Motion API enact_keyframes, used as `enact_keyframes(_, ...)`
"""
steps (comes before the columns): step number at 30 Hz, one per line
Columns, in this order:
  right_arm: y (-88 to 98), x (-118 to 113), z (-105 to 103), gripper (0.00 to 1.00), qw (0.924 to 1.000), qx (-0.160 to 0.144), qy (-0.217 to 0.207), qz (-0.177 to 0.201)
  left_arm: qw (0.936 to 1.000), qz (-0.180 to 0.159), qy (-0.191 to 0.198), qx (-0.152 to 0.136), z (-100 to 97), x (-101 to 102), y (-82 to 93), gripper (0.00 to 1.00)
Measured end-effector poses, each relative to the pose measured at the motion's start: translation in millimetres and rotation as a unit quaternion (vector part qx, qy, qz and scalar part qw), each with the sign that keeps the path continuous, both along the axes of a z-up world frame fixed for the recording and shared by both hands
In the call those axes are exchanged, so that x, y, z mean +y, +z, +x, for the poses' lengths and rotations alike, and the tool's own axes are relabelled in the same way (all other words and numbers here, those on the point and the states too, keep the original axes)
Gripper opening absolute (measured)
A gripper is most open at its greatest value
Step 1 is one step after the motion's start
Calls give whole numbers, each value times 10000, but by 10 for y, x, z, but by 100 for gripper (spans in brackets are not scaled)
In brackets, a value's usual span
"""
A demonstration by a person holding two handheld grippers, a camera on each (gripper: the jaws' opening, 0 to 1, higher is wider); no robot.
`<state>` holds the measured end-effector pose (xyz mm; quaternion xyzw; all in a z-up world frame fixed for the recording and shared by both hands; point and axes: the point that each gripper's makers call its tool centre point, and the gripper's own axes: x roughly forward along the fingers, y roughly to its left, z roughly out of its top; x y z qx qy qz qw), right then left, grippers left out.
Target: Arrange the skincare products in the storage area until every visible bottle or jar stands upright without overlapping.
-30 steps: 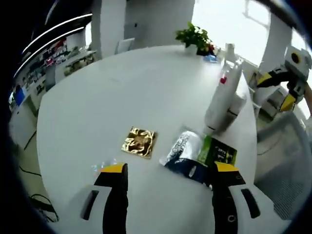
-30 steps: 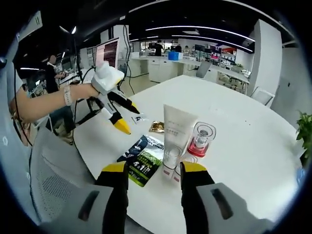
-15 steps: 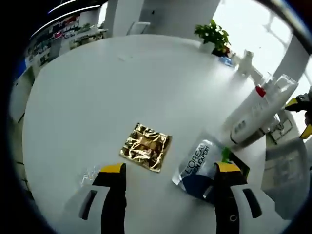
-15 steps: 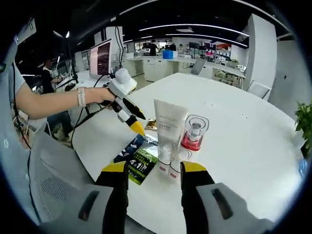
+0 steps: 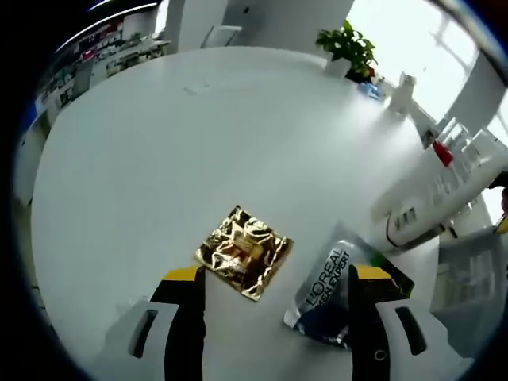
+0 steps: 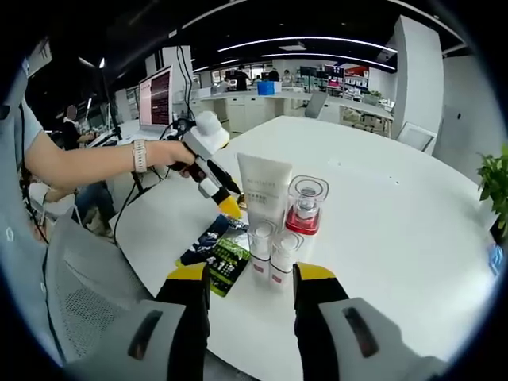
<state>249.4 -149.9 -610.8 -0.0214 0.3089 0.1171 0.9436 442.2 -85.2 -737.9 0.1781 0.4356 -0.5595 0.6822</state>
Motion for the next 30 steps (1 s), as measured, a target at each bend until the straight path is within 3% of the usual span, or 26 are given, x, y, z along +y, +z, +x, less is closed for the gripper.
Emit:
enact_keyframes(11,-32,-36,-9,42,10000,24,-60,30,9990,202,-257,-319,55,-274,-43,68)
enact_keyframes(14,-40,-17,-2,42,10000,33,-28,23,9967,395,-366,-608,114,-260,-72,62)
enact_keyframes(21,-31,-12,4,41,10000,8,-34,42,9965,433,-238,-680,196,-245,-72,51)
enact_keyframes(24,-34,-3,0,41,10000,7,-37,71,9961,435,-274,-718,190,-274,-78,53)
enact_keyframes(28,-43,11,-15,41,10000,28,-20,71,9895,555,-714,-1123,216,-272,-90,52)
enact_keyframes(30,-38,11,-25,40,10000,21,-26,67,9907,530,-646,-1076,191,-250,-72,52)
